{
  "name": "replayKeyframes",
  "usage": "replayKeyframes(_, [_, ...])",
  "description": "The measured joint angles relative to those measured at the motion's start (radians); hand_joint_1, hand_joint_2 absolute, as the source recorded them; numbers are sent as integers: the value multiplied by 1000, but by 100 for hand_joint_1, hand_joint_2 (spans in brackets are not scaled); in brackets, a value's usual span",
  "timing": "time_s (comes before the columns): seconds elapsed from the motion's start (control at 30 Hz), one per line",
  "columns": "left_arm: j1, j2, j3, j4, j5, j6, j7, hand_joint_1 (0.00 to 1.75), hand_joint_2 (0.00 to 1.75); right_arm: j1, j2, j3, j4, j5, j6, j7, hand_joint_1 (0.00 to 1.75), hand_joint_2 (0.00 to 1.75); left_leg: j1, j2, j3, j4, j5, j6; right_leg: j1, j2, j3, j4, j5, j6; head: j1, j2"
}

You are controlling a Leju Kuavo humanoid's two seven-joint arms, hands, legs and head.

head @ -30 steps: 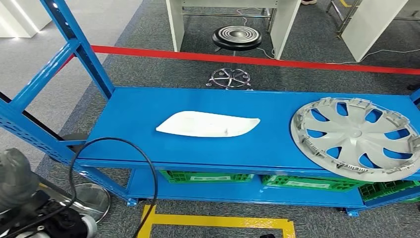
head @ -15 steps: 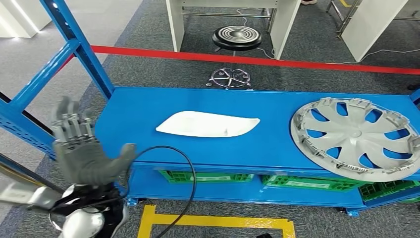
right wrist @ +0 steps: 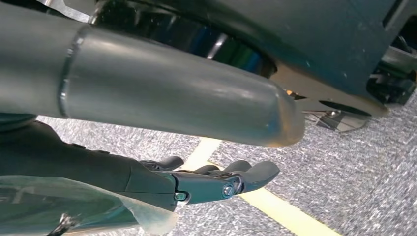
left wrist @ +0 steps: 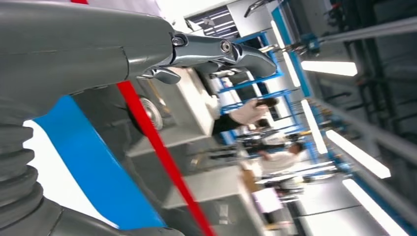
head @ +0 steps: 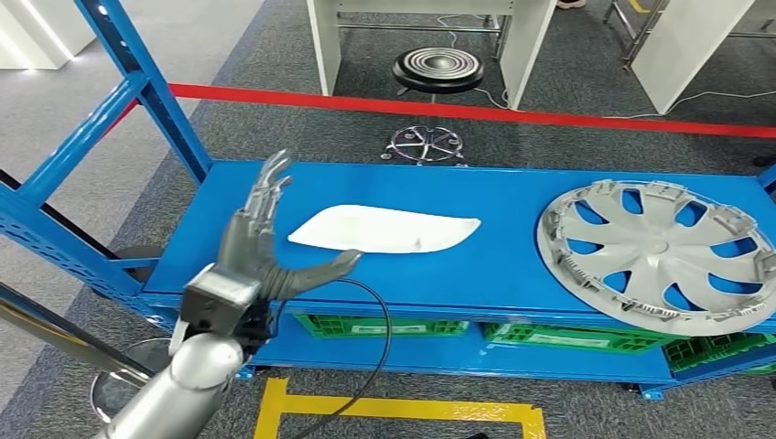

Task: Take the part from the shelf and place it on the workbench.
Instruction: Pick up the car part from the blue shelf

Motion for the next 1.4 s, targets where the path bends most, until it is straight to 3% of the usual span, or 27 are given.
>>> replayKeyframes(0.27, [-144, -12, -22, 225, -169, -27, 113, 0, 175, -1, -1, 21, 0, 38, 24, 7, 0, 0, 0, 0, 0, 0, 0, 0, 0, 1, 0, 0, 0, 0, 0, 0])
replayKeyframes(0.6, [-198, -31, -61, 441, -340, 7, 208, 0, 175, -2, -21, 24, 0, 43, 57, 7, 0, 0, 0, 0, 0, 0, 0, 0, 0, 1, 0, 0, 0, 0, 0, 0])
replayKeyframes(0.93, [-236, -54, -70, 598, -404, 38, 221, 0, 175, -2, -26, 24, 0, 57, 66, 19, 0, 0, 0, 1, 0, 0, 0, 0, 0, 1, 0, 0, 0, 0, 0, 0])
replayKeyframes(1.23, [-243, -61, -70, 625, -413, 50, 221, 0, 175, -2, -27, 24, 0, 60, 66, 21, 0, 0, 0, 1, 0, 0, 0, 0, 0, 1, 0, 0, 0, 0, 0, 0])
replayKeyframes(1.4, [-286, -123, -72, 777, -454, 111, 210, 0, 175, -10, -27, 25, 0, 77, 76, 39, 0, 0, 0, 1, 0, 0, 0, 0, 0, 1, 0, 0, 0, 0, 0, 0])
